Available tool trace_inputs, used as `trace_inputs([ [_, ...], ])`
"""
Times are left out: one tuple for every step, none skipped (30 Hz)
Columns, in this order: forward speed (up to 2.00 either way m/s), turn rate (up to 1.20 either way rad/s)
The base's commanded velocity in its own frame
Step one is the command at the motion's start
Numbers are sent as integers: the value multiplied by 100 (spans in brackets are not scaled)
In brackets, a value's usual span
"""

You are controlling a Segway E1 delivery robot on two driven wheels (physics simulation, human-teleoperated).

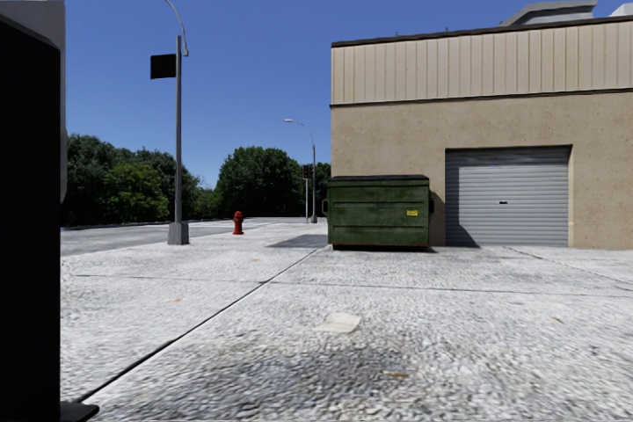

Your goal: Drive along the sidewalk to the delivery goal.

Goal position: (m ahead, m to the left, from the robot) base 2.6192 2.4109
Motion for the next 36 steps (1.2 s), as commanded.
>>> trace_inputs([
  [172,0],
  [172,0],
  [172,0],
  [172,0],
  [172,0],
  [172,0],
  [172,0],
  [172,0],
  [172,0],
  [172,0],
  [172,0],
  [172,0],
  [172,8],
  [172,29],
  [172,50],
  [172,68],
  [172,68],
  [172,76],
  [172,80],
  [172,80],
  [172,80],
  [172,80],
  [172,80],
  [172,80],
  [172,79],
  [172,73],
  [172,62],
  [172,62],
  [172,38],
  [172,13],
  [172,3],
  [172,0],
  [172,0],
  [172,0],
  [172,0],
  [172,0],
])
